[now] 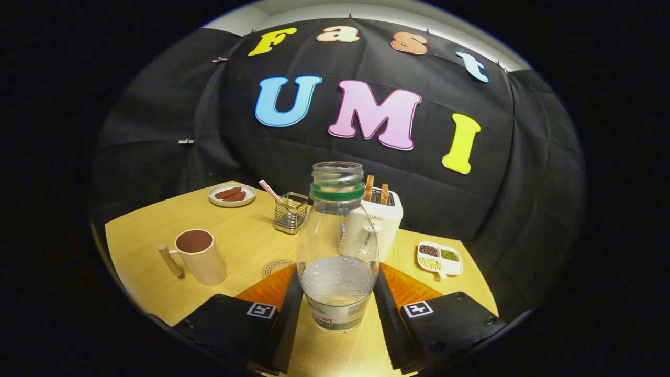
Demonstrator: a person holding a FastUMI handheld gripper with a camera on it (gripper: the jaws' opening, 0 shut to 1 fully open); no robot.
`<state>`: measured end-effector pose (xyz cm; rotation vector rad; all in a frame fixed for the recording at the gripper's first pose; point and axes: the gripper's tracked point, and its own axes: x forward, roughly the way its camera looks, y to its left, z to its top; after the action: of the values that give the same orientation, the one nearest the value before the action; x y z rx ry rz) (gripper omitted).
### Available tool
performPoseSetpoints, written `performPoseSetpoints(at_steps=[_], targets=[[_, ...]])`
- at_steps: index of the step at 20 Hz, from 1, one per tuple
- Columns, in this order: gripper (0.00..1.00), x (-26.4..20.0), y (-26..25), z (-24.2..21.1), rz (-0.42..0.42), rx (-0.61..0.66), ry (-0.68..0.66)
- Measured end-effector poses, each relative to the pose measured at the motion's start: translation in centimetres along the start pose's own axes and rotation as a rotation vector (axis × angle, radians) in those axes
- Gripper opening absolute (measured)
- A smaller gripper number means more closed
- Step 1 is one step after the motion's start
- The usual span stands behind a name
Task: Take the bottle from table, then pour the juice into the cup, finally place the bottle on the coaster
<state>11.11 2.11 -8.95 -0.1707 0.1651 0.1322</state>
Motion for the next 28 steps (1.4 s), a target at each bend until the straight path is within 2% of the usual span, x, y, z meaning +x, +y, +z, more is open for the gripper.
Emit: performPoseSetpoints(at_steps=[7,11,21,28], targets=[[0.72,0.7,2.5,4.1,0.014,-0.163,-0.021],[0.72,1.1,4.4,5.3,-0.015,-0.267,-0.020],[0.72,3.3,6.1,4.9,-0.106,-0.529,0.053],[0.72,3.6,8.5,4.1,-0.121,-0.729,0.086]])
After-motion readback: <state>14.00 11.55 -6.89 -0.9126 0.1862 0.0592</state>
